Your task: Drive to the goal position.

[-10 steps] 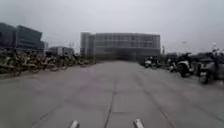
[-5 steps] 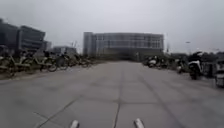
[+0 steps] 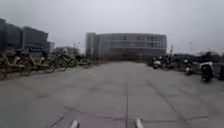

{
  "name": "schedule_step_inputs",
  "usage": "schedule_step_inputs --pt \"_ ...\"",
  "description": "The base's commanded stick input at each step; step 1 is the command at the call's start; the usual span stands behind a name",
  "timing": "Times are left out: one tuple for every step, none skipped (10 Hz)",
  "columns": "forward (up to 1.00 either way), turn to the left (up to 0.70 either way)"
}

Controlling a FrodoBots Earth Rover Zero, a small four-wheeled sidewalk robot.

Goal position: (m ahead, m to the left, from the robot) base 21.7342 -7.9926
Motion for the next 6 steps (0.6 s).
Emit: schedule_step_inputs --pt "1.0 -0.39" --pt "1.0 -0.39" --pt "1.0 -0.39" --pt "1.0 -0.39" --pt "1.0 -0.39" --pt "1.0 -0.39"
